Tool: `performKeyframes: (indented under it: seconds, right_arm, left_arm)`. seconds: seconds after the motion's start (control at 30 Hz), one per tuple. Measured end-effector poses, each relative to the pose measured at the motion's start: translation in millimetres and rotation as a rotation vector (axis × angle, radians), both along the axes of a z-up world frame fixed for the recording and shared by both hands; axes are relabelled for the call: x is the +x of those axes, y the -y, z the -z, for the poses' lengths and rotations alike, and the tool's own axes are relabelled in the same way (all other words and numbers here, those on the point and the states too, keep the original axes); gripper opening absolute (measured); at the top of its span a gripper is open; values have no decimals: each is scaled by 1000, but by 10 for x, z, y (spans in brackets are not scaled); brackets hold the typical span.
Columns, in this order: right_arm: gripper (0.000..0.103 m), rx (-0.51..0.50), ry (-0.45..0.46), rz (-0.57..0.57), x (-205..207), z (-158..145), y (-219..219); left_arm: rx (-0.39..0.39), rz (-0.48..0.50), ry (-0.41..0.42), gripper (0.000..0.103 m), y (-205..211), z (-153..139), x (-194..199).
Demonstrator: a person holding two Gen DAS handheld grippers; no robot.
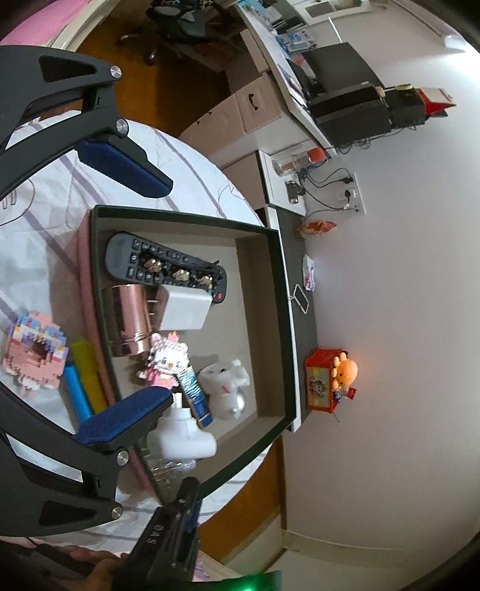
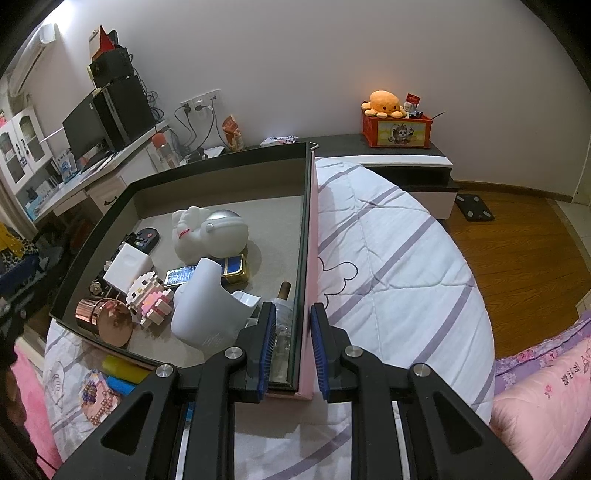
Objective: Organize rigid objects
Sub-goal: 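Withdraw the left gripper and move it to the pink pixel-block donut toy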
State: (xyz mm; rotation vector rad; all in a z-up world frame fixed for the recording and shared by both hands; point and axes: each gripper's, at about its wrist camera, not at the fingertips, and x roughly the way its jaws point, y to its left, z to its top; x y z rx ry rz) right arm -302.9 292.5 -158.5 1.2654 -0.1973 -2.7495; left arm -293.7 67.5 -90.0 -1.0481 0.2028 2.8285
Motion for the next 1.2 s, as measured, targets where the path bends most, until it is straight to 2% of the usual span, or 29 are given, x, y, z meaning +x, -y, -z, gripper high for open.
performKeyframes:
  seconds: [0.47,0.7,0.83,0.93,1.0,1.03,1.07,1.1,1.13,1.2]
  right_arm:
    - [20,2,4,-6,-7,-7,5]
    - [20,3,8,-11,-7,-3,-2]
    - [20,5,7,-12,-9,4,-10]
    - [20,9,10,-12,-8,5,-7]
    - [20,9,9,-12,-10,5,-3]
    - [20,9,9,-11,-10,6,-6]
    - [20,10,10,-12,-11,3,-5]
    - [20,10,10,-13,-12,4,-4]
    - [20,10,10,-13,-12,4,-6]
    - [20,11,12,-13,-13,4,-3]
  left_arm:
    - [-41,12,70,103,-72,307,296]
    - [-19,29,125,103,-93,544,439]
    - [-12,44,162,103,-124,682,466]
    - [-47,19,173,103,-137,772,429]
    - [-36,18,177,102,-136,800,413]
    - [-28,21,177,101,-131,811,408]
    - [-22,24,175,93,-127,817,406]
    - [-15,27,178,73,-115,829,403]
    - [-4,26,199,61,-93,855,383]
    - [29,5,203,57,-19,860,374]
